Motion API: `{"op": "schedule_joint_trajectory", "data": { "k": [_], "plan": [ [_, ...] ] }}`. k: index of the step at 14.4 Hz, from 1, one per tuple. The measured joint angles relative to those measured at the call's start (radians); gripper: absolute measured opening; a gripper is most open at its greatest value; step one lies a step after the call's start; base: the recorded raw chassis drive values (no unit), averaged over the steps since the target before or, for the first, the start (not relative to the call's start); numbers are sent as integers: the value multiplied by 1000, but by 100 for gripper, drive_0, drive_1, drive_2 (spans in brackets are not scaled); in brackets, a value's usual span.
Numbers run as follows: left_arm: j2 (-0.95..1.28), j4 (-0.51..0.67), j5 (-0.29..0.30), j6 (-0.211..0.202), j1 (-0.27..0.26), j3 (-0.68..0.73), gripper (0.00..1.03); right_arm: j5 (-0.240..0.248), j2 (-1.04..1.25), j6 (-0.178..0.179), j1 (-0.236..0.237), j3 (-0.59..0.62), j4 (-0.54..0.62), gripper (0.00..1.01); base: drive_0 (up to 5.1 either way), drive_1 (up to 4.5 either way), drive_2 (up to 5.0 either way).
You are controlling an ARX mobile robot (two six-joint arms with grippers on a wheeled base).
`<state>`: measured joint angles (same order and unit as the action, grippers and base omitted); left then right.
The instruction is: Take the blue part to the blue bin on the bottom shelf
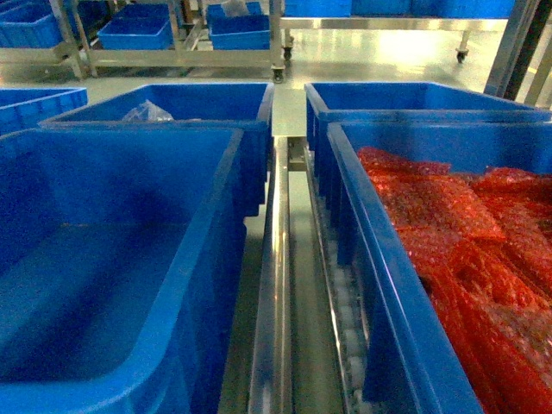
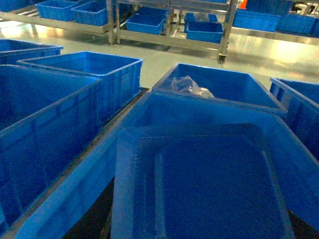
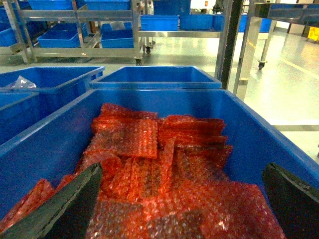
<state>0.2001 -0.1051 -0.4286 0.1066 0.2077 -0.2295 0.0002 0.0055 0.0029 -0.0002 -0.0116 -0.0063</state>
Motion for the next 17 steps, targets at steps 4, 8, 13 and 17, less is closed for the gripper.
{"op": "schedule_joint_trajectory", "data": {
  "k": [4, 8, 13, 17],
  "plan": [
    [3, 2, 1, 0, 0, 0, 43, 0, 0, 0, 0, 0, 3, 98, 3, 173, -168],
    [2, 1, 1, 0, 0, 0, 43, 0, 0, 0, 0, 0, 1, 98, 0, 0, 0],
    [2, 1, 1, 0, 0, 0, 43, 0, 0, 0, 0, 0, 1, 98, 0, 0, 0],
    [2, 1, 1, 0, 0, 0, 43, 0, 0, 0, 0, 0, 1, 98, 0, 0, 0]
  ]
}}
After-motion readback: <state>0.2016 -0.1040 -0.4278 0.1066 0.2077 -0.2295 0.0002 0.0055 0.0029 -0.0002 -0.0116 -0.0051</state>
